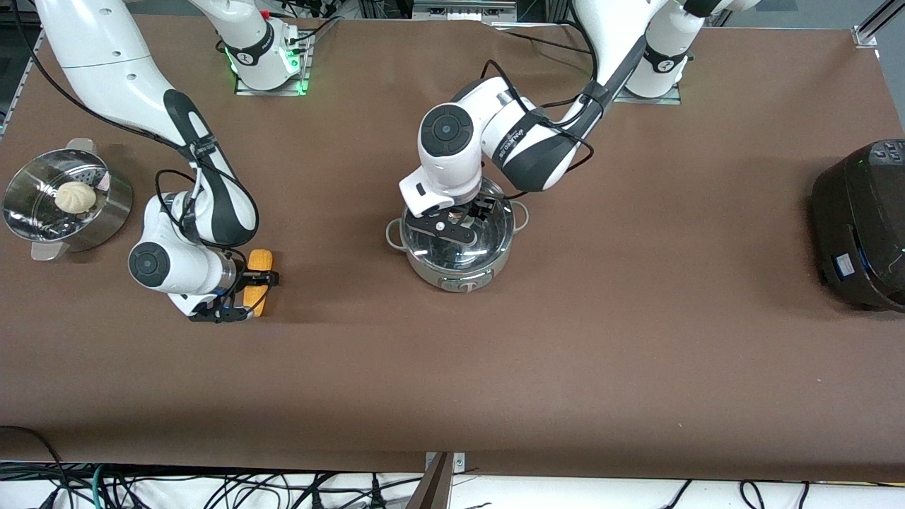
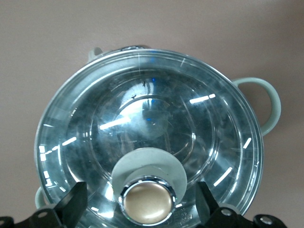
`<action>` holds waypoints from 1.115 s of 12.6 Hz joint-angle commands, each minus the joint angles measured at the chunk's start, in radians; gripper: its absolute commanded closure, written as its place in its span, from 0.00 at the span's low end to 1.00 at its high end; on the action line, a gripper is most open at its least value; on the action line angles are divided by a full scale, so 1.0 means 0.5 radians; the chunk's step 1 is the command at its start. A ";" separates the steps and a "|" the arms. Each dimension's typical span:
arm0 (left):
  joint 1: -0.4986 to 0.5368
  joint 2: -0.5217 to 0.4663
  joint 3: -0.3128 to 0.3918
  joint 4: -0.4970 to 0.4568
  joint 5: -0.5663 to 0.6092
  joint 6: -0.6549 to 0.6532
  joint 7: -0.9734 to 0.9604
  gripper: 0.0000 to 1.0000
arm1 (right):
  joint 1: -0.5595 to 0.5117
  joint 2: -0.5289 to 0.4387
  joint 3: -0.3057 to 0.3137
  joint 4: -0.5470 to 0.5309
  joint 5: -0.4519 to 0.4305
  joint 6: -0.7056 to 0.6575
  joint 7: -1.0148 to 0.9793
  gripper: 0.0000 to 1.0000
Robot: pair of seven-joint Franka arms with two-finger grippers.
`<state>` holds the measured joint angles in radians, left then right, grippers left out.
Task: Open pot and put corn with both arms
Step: 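Grasp the lid knob with the left gripper while the right gripper grasps the corn, then lift the lid aside with the left gripper while the right gripper carries corn over pot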
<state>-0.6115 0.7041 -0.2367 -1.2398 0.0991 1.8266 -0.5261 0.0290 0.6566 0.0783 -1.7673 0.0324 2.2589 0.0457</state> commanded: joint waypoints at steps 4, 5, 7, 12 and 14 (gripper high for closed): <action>-0.013 -0.006 0.007 -0.009 0.017 -0.018 0.110 0.87 | 0.018 -0.089 0.040 0.009 0.018 -0.050 0.013 1.00; -0.013 -0.006 0.007 -0.002 0.014 -0.018 0.104 0.98 | 0.043 -0.138 0.043 0.019 0.018 -0.099 0.013 1.00; -0.010 -0.024 0.004 0.016 -0.008 -0.033 0.089 1.00 | 0.046 -0.273 0.052 0.058 0.021 -0.268 0.010 1.00; 0.234 -0.227 0.007 0.249 -0.167 -0.583 0.098 1.00 | 0.046 -0.497 0.172 0.261 0.043 -0.719 0.022 1.00; 0.428 -0.404 0.010 0.286 -0.137 -0.860 0.147 1.00 | 0.046 -0.500 0.202 0.276 0.046 -0.747 0.028 1.00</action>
<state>-0.4879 0.6077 -0.2270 -1.1060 0.0394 1.5178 -0.4939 0.0566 0.3950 0.1666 -1.6440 0.0379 1.9069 0.0508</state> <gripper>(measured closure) 0.502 0.665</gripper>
